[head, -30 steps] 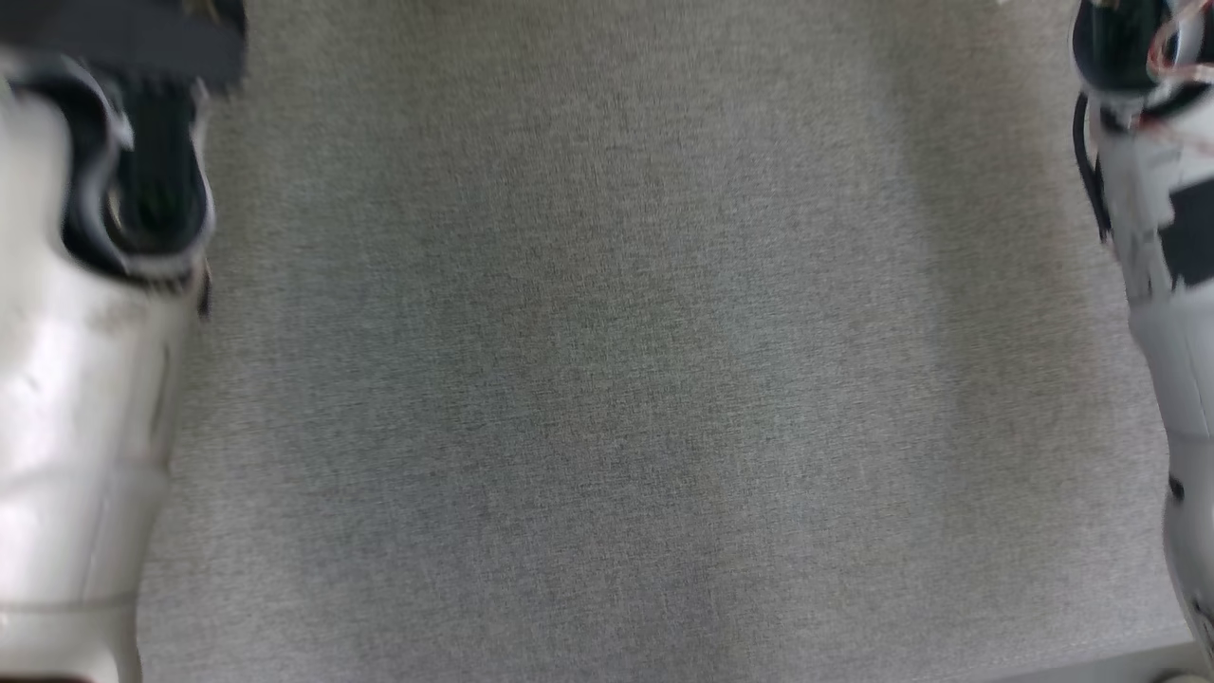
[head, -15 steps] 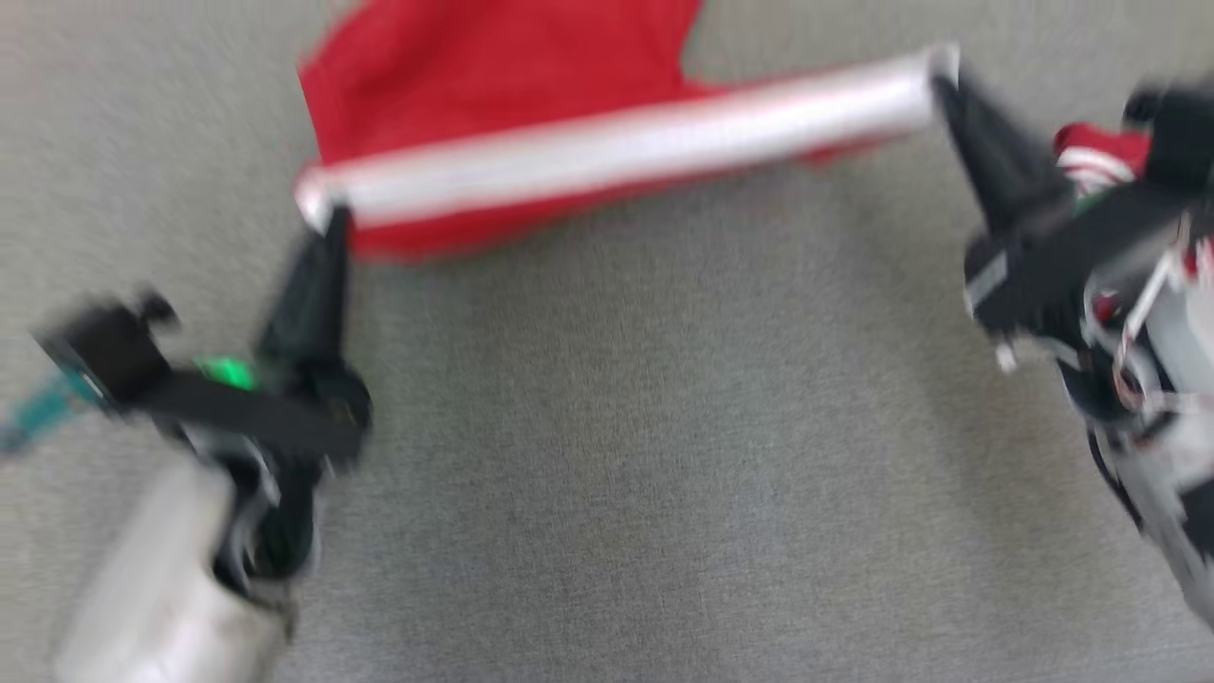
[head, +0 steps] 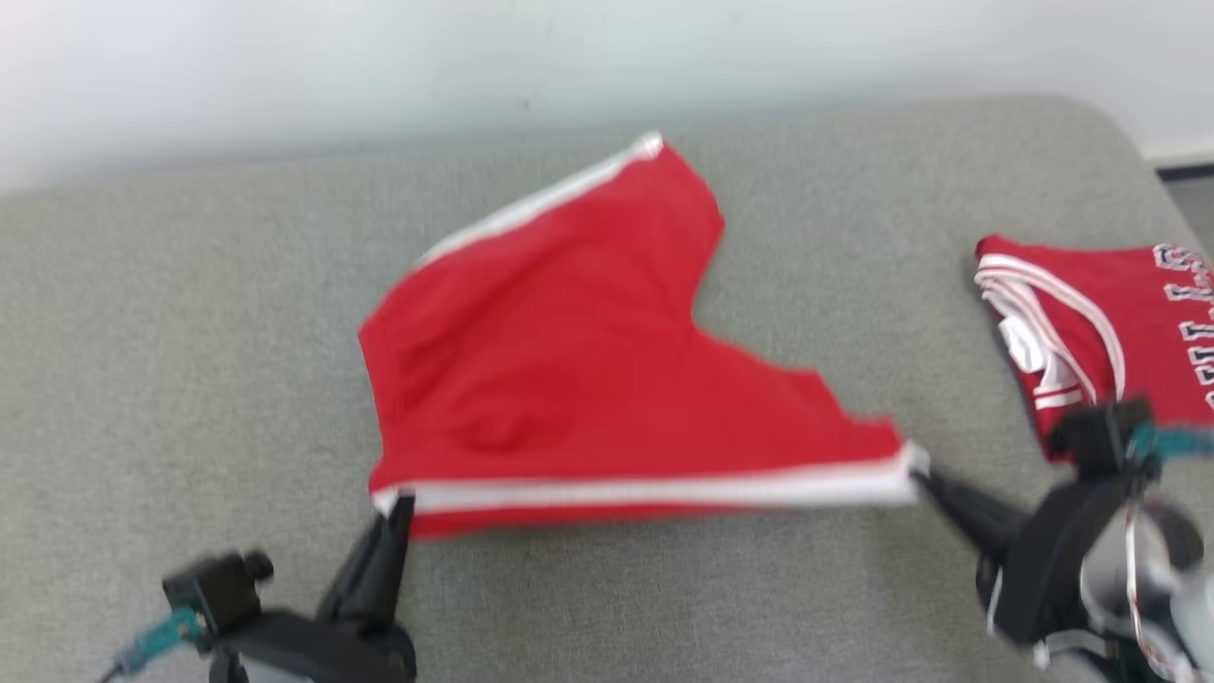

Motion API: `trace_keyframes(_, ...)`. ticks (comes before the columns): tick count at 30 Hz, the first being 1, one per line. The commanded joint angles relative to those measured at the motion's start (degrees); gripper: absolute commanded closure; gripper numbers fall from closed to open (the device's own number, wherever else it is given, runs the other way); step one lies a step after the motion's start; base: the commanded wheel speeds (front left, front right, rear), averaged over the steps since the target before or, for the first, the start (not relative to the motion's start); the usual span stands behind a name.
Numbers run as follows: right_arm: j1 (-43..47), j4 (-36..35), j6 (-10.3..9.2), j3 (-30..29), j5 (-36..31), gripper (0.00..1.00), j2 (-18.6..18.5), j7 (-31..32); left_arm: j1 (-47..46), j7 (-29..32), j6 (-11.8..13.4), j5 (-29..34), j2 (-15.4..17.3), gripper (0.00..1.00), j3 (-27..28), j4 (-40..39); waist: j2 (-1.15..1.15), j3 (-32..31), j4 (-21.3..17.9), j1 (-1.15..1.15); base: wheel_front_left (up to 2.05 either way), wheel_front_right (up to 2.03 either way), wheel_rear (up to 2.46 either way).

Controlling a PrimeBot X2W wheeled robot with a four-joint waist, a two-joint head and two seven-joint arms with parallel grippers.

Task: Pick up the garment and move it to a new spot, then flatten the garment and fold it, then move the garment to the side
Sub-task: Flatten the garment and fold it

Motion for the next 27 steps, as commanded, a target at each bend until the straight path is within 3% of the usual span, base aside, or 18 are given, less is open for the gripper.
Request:
trace_keyframes(1,3.4,-1.5,-0.18,-1.6,-0.6,1.00,0.7,2.6,2.2,0.5,0.9,-0.6,0.6,1.00,0.0,-0.4,0.01,-3.1,-0.1,0.02,0.00,0.00,0.00)
trace_keyframes(7,14.7,-8.1,-0.18,-8.2,-2.4,1.00,4.5,13.4,8.0,3.3,3.8,-0.1,2.7,1.00,-1.7,-2.4,0.01,-5.3,0.0,0.02,0.00,0.00,0.00)
trace_keyframes(16,24.6,-16.0,-0.18,-14.6,-4.9,1.00,9.7,25.1,14.7,8.7,7.7,0.2,5.8,1.00,-4.5,-7.4,0.01,-6.3,0.4,0.02,0.00,0.00,0.00)
trace_keyframes(21,23.6,-19.8,-0.17,-16.6,-7.2,1.00,11.7,24.8,15.9,9.8,8.7,-0.5,5.9,1.00,-4.9,-10.9,0.01,-5.8,1.2,0.02,0.00,0.00,0.00)
trace_keyframes(27,14.5,-17.2,-0.17,-14.3,-9.1,1.00,10.0,20.0,11.7,9.8,8.2,-0.2,4.2,1.00,-4.8,-12.0,0.01,-4.7,2.6,0.02,0.00,0.00,0.00)
